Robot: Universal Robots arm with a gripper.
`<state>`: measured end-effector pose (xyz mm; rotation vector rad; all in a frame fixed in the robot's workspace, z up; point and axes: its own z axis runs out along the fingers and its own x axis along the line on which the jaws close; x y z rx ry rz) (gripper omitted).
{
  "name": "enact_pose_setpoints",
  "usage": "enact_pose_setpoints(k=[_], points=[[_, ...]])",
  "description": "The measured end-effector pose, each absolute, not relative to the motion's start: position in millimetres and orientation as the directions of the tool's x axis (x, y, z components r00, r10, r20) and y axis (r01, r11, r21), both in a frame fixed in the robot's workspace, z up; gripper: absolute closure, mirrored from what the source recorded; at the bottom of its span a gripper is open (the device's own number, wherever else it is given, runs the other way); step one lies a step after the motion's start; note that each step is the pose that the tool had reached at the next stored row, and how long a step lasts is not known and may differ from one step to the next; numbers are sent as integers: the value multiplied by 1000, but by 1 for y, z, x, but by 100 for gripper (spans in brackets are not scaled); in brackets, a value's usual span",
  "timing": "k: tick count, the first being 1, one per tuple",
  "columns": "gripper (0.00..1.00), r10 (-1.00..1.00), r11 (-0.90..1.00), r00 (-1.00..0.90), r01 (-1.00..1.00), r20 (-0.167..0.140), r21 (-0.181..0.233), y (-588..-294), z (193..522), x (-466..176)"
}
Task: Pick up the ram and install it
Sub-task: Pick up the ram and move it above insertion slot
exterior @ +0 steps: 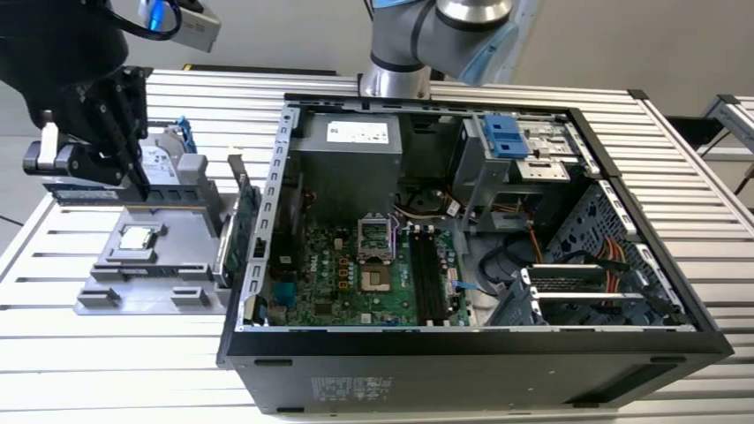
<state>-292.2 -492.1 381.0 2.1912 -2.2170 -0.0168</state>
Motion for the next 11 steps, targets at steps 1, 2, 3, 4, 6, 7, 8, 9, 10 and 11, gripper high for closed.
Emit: enact_pose_setpoints(k=[1,2,3,4,6,7,8,9,10,11], points=[[100,-1000,12,-12,-1000,10,25,-492,381,-291],[100,-1000,12,-12,-1000,10,25,-492,381,-290],[100,-1000,12,-12,-1000,10,25,-492,381,-289],[100,-1000,12,-12,-1000,10,25,-492,381,-288],[100,-1000,12,-12,-1000,10,25,-492,381,-285],[100,-1000,12,-12,-1000,10,25,-492,381,-284],[100,-1000,12,-12,-1000,10,25,-492,381,-283],[100,-1000,12,-12,-1000,10,25,-492,381,-282],[100,-1000,12,-12,-1000,10,26,-492,381,-281],[100,-1000,12,-12,-1000,10,26,-492,381,-280]])
